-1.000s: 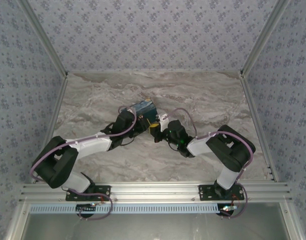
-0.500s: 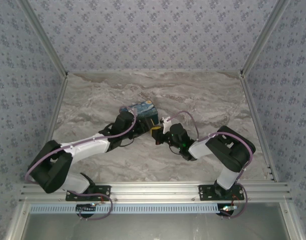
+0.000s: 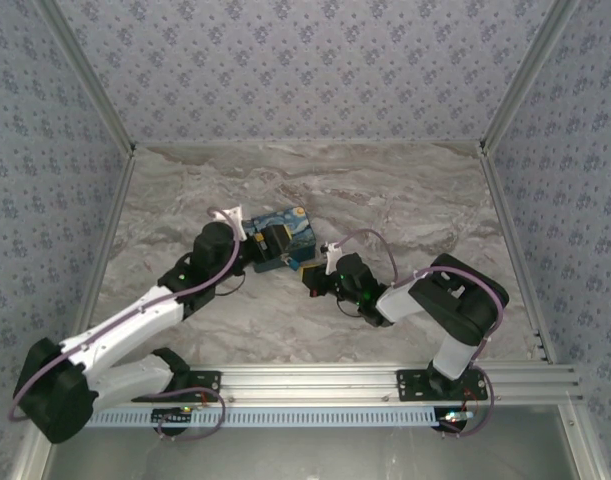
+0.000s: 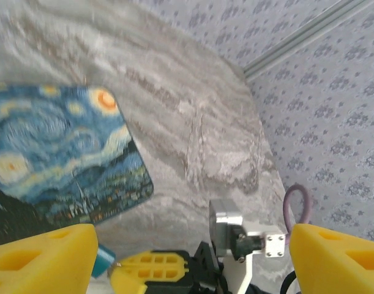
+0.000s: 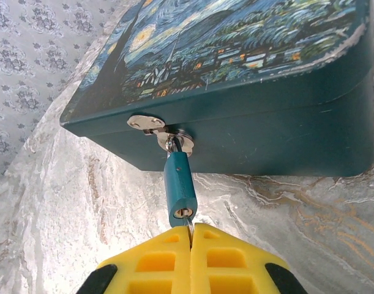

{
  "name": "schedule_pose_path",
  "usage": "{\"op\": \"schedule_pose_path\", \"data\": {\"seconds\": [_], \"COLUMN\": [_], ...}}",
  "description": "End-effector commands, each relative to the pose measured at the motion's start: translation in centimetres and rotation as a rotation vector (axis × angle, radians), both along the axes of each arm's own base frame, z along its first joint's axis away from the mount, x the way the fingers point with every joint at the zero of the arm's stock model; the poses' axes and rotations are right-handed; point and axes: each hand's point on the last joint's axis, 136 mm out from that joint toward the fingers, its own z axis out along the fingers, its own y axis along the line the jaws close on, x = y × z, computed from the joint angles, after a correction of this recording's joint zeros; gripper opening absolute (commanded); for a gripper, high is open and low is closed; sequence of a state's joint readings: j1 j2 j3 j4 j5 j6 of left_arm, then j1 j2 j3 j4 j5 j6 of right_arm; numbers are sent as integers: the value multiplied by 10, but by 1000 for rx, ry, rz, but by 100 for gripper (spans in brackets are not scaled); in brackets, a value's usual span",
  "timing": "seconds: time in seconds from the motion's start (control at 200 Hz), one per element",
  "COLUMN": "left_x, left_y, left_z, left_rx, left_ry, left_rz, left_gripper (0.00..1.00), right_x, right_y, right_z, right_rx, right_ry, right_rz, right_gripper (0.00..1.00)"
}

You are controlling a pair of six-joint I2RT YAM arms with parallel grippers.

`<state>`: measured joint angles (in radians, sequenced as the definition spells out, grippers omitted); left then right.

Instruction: Unlock a padlock with a key

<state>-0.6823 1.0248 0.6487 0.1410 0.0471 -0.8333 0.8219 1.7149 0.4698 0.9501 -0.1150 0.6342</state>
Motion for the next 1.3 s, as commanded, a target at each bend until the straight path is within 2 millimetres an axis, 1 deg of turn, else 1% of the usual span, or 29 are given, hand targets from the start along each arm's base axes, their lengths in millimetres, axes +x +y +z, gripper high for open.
{"op": "schedule_pose_path", "data": {"seconds": [0.0,0.035,0.105,0.14,0.165,0.21,0.27,0.335,0.395,0.485,0.61,0.705,0.765,0.919,1.009,1.104,1.204,1.294], "left_x": [1,-2,-6,-8,-10,-12,-16,-24,-31,-41,-48,-51,-52,-53,-53,-51,-47,-42], "left_y": [24,30,42,49,54,64,76,81,82,79,77,77,74,68,65,60,53,50], "left_z": [28,36,44,43,40,31,14,-5,-21,-44,-72,-86,-90,-90,-92,-97,-101,-103], "left_rx": [76,79,87,96,105,131,167,186,165,73,-73,-163,-205,-271,-277,-280,-286,-285], "left_ry": [-183,-228,-293,-304,-298,-260,-187,-117,-54,22,119,179,201,234,248,274,294,299], "left_rz": [59,72,106,126,143,181,217,210,196,185,192,199,194,174,157,144,131,131], "left_gripper": [82,82,82,82,85,88,88,87,86,84,77,74,72,69,68,66,62,61], "right_x": [1,1,-1,-1,-2,-3,-3,-4,-5,-6,-9,-12,-13,-16,-17,-18,-18,-19], "right_y": [5,7,10,11,13,15,18,21,24,27,33,35,36,37,39,41,43,44], "right_z": [9,9,10,10,10,10,9,8,7,7,9,6,4,-1,-3,-5,-5,-4], "right_rx": [64,69,76,76,74,69,64,68,82,106,130,131,133,148,155,157,159,161], "right_ry": [25,34,40,42,41,39,41,52,70,106,142,173,200,257,279,295,301,305], "right_rz": [-28,-29,-27,-27,-25,-24,-23,-26,-33,-45,-55,-69,-83,-106,-111,-111,-108,-105], "right_gripper": [0,0,0,0,0,0,0,0,0,0,0,0,0,0,0,0,0,0]}}
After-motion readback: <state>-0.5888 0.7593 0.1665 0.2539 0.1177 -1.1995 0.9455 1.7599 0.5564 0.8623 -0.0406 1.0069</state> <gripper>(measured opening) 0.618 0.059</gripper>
